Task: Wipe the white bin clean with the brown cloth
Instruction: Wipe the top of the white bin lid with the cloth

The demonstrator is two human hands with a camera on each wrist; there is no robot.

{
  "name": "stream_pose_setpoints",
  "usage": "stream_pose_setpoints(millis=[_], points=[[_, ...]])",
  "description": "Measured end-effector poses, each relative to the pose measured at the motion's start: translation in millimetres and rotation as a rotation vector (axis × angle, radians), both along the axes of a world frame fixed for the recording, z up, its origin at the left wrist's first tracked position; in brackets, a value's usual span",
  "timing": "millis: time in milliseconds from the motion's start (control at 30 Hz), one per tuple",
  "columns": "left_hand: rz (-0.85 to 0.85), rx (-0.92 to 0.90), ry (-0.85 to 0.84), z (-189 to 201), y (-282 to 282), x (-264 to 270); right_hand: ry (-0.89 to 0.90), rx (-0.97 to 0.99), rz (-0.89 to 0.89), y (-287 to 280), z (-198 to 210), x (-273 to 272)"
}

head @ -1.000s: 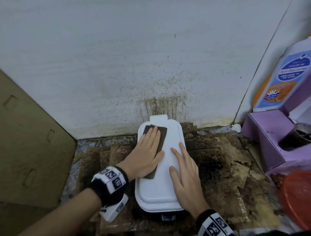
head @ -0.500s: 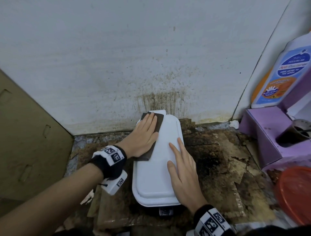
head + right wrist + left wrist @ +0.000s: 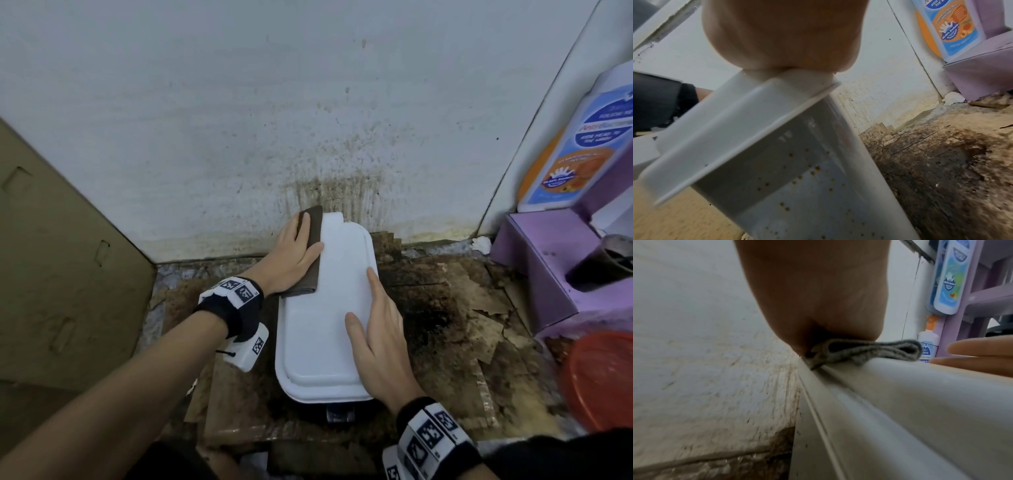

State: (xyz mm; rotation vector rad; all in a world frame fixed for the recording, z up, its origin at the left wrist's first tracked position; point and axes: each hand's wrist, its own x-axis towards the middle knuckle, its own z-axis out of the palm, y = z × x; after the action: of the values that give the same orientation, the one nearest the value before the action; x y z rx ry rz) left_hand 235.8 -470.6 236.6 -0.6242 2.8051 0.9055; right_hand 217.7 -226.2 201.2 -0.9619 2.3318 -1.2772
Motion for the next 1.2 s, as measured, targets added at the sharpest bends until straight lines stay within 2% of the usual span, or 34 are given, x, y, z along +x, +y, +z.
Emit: stream_pose_setpoints(millis=[167, 367, 567, 700, 967, 1200], points=[[0.082, 0.121, 0.039, -2.4, 23.4, 28.3, -0.016, -0.006, -0.008, 1.1, 0.8, 0.4], [0.089, 0.196, 0.067, -3.5, 60.3, 67.5, -0.005, -0.006, -0.026, 0.2, 2.3, 1.4], [0.098, 0.159, 0.114, -13.3, 100.6, 107.3, 0.037, -0.003, -0.024, 1.3, 2.3, 2.9], [0.078, 0.069, 0.144, -23.2, 125.6, 131.8, 0.058, -0.019, -0.018, 3.3, 1.4, 2.9], [0.053, 0.077, 0.156, -19.7, 116.0, 121.4, 0.052, -0.041, -0.019, 0.9, -3.3, 0.2], [0.04, 0.158, 0.072, -8.1, 67.2, 77.5, 0.051, -0.043, -0.018, -0.5, -7.5, -2.3]])
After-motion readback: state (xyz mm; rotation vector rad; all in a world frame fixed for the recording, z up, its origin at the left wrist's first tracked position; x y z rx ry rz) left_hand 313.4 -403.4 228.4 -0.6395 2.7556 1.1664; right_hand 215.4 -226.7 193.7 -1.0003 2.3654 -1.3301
